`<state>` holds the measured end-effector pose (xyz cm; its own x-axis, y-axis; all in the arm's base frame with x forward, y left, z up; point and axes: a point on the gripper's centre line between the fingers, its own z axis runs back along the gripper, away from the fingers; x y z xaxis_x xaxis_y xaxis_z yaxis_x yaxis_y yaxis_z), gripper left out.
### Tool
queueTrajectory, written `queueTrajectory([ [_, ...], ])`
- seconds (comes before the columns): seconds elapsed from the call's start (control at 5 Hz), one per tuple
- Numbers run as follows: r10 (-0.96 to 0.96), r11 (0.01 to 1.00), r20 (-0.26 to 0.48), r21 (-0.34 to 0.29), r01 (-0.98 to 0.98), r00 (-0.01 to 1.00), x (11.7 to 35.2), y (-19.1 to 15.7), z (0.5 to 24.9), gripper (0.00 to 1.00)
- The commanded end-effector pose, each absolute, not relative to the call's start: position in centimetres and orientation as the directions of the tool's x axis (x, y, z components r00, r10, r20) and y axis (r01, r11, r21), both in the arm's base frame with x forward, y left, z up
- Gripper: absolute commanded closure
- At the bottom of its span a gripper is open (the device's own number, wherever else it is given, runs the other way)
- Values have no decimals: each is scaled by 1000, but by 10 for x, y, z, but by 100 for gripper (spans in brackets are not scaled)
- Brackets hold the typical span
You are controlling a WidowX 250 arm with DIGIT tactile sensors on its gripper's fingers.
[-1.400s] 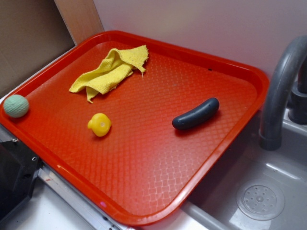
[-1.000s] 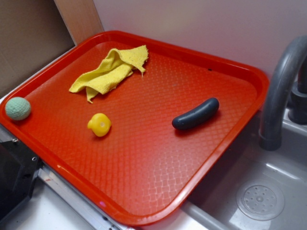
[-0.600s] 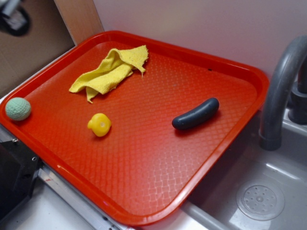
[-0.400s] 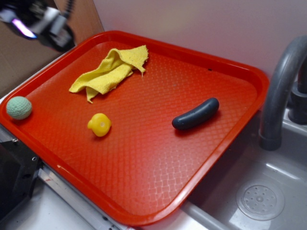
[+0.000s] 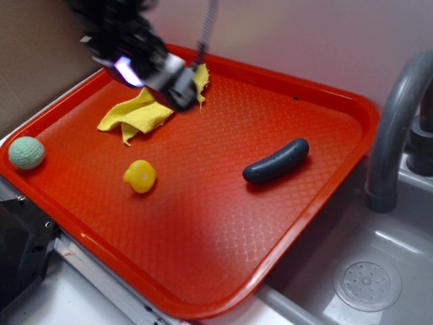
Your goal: Grab the plastic pickle.
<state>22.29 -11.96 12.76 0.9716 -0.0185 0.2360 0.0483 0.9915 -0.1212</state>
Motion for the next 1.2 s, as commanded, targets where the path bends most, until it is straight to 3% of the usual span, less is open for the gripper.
queueTrajectory([
  [0.0, -97, 985, 199, -121, 122, 975, 259, -162, 94, 0],
  [0.6, -179, 983, 67, -35, 181, 982, 271, -181, 31, 0],
  [0.8, -169, 985, 42, -19, 169, 985, 268, -179, 24, 21],
  [1.0, -178, 984, 36, -5, 178, 983, 267, -178, 23, 100],
])
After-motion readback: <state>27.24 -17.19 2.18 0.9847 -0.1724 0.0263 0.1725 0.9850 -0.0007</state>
